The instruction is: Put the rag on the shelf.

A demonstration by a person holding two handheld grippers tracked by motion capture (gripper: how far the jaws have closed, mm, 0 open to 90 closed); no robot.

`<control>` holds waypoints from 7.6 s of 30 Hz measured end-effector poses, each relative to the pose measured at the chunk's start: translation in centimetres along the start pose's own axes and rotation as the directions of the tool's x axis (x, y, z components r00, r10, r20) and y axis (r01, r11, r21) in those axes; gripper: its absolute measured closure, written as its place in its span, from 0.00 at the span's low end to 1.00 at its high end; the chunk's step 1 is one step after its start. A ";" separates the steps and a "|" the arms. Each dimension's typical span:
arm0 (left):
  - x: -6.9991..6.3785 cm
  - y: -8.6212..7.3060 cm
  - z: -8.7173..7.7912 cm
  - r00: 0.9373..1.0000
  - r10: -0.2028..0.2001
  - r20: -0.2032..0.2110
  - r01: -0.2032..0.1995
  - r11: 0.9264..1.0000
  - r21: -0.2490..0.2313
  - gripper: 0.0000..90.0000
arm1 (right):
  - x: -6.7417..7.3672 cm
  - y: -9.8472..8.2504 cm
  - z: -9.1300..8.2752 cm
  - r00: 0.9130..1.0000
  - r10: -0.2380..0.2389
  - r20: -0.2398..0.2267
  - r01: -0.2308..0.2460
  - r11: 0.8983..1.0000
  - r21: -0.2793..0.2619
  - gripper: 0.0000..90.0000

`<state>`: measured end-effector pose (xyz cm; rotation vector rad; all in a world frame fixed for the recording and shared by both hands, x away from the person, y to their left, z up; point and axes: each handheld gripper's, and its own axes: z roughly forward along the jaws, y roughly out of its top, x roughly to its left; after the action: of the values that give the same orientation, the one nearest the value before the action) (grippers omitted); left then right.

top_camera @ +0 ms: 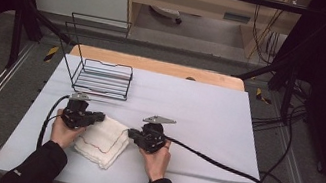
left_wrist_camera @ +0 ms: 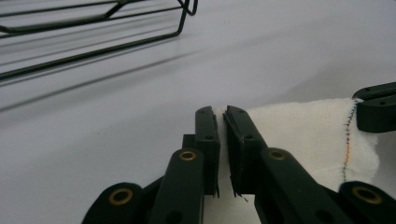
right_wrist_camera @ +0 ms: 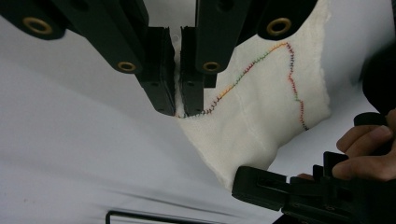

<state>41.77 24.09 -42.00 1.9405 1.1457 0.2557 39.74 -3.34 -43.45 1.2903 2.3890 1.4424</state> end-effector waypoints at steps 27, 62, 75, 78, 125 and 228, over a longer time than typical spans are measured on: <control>-2.2 1.2 -6.5 0.998 0.056 -0.025 -0.061 0.961 -0.270 0.92 | 2.9 3.3 -3.7 0.978 -0.211 -0.003 0.206 0.958 -0.201 0.95; -2.9 4.9 -11.7 0.997 0.059 -0.050 -0.076 0.857 -0.510 0.92 | 5.8 10.1 -7.0 0.946 -0.320 0.059 0.316 0.861 -0.398 0.95; -2.5 7.0 -12.9 0.997 0.042 -0.057 -0.067 0.825 -0.562 0.93 | 7.0 12.3 -7.7 0.938 -0.339 0.078 0.338 0.836 -0.431 0.95; -2.3 7.4 -13.2 0.997 0.040 -0.067 -0.071 0.818 -0.570 0.93 | 7.2 12.9 -7.6 0.936 -0.342 0.085 0.343 0.831 -0.438 0.95; 0.3 14.0 -16.6 0.994 -0.006 -0.111 -0.073 0.715 -0.696 0.93 | 9.2 21.5 -6.7 0.924 -0.359 0.132 0.371 0.752 -0.545 0.95; 6.6 19.7 -11.5 0.983 -0.003 -0.184 -0.111 0.788 -0.606 0.92 | 5.3 28.3 -1.4 0.924 -0.332 0.190 0.383 0.813 -0.439 0.95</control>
<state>51.45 31.47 -21.60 1.3795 0.9546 0.7511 53.21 5.18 -19.48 0.7284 1.9004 1.6366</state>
